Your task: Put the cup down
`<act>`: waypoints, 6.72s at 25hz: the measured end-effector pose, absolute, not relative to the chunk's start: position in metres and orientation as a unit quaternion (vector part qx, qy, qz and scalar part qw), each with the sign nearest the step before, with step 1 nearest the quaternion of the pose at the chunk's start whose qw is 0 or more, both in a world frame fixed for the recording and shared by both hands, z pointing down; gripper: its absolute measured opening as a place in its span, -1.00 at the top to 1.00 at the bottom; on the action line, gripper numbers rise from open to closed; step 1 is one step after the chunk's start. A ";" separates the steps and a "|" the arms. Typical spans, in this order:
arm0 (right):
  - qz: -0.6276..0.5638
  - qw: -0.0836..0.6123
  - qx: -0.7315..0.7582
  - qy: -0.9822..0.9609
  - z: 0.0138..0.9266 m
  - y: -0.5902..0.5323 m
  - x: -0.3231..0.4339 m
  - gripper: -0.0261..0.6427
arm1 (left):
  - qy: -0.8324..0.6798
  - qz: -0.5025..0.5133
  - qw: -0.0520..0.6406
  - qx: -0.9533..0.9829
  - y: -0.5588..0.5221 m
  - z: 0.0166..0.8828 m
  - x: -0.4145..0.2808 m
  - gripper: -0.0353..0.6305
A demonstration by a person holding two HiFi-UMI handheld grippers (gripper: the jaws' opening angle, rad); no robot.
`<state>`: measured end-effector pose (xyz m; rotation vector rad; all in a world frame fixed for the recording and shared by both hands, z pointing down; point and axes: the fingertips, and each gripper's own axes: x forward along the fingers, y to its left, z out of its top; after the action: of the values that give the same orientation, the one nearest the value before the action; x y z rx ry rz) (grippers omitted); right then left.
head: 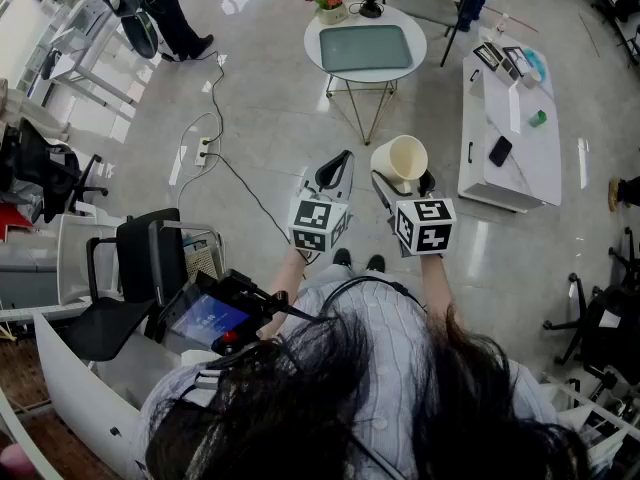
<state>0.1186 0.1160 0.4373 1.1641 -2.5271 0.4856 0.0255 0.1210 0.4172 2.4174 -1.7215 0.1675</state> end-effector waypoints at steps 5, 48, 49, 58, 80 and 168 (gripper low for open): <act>0.171 0.156 0.410 -0.883 0.435 0.117 0.115 -0.22 | -0.573 0.059 0.084 0.813 0.122 0.416 0.023 0.84; 0.185 0.181 0.421 -0.869 0.461 0.062 0.035 -0.22 | -0.565 0.075 0.114 0.813 0.072 0.456 -0.065 0.84; 0.186 0.181 0.420 -0.869 0.461 0.055 0.035 -0.22 | -0.567 0.076 0.116 0.812 0.067 0.457 -0.066 0.84; 0.192 0.187 0.405 -0.874 0.465 -0.025 0.020 -0.22 | -0.585 0.085 0.126 0.796 0.001 0.462 -0.086 0.84; 0.200 0.201 0.383 -0.879 0.490 -0.196 0.022 -0.22 | -0.592 0.096 0.133 0.789 -0.175 0.473 -0.073 0.84; 0.286 0.326 0.539 -0.722 0.702 -0.476 0.015 -0.22 | -0.421 0.217 0.190 0.860 -0.444 0.595 -0.129 0.84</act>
<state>0.0153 -0.4764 0.7021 1.4131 -1.8928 0.7504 -0.1287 -0.4440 0.5955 2.4166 -1.1841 0.6105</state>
